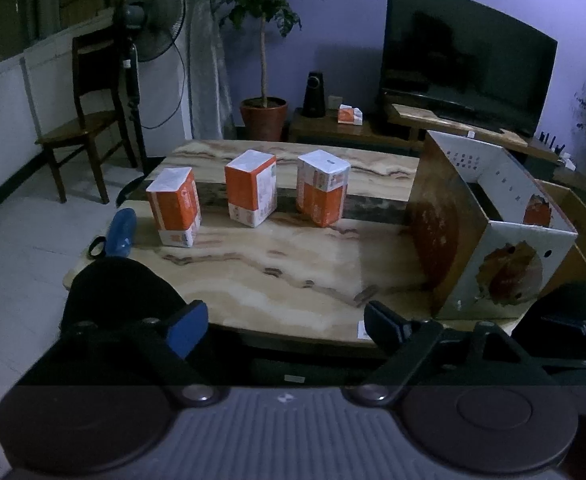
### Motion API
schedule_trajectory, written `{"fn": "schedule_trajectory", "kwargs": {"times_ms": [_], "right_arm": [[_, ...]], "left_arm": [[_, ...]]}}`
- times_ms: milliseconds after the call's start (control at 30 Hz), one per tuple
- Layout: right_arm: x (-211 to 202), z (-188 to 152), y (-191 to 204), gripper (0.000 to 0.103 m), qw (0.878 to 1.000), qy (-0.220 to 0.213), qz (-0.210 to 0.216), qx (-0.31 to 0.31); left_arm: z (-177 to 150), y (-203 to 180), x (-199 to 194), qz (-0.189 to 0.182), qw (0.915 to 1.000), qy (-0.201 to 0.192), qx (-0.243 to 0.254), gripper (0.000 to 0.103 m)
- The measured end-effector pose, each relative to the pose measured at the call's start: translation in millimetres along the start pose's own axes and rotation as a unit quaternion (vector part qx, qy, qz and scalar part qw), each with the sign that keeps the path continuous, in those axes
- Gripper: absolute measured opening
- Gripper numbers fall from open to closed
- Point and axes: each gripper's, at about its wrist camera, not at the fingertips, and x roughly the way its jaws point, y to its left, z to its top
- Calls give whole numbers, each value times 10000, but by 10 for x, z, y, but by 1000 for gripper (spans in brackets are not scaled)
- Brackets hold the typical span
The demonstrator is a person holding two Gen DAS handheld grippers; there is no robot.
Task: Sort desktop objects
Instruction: 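Move the right tool toward the orange-and-white box nearest the cardboard box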
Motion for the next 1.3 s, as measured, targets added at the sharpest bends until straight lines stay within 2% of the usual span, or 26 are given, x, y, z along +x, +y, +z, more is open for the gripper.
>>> {"fn": "schedule_trajectory", "kwargs": {"times_ms": [233,667,833,900,1000,1067,1167,1233,1300], "right_arm": [[29,-10,-2,88,9999,95,-85,-62],[78,-78,-109,88,9991,358,-7,236],[43,-136,-232,88,9969,365,224,657],[43,-167,-274,88,9951,473,366,793],[50,-197,-255,87,9922,735,649,769],[42,-201,-228,87,9912,776,775,740],[3,-198,-218,87,9916,697,791,751],[6,-200,-247,87,9906,712,792,859],[11,-208,-283,87,9894,738,770,983]], "left_arm": [[-29,-80,-6,71,9999,54,61,86],[-75,-39,14,-90,9998,147,-66,86],[-76,-35,34,108,9994,219,-252,86],[-75,2,50,-20,9986,331,-418,86],[-92,-39,36,-106,9986,343,-390,85],[-106,-84,16,-192,9988,328,-306,73],[-134,-134,-7,-382,9984,307,-276,61],[-144,-135,-22,-509,9979,244,-315,57],[-151,-143,-30,-534,9979,171,-331,57]]}}
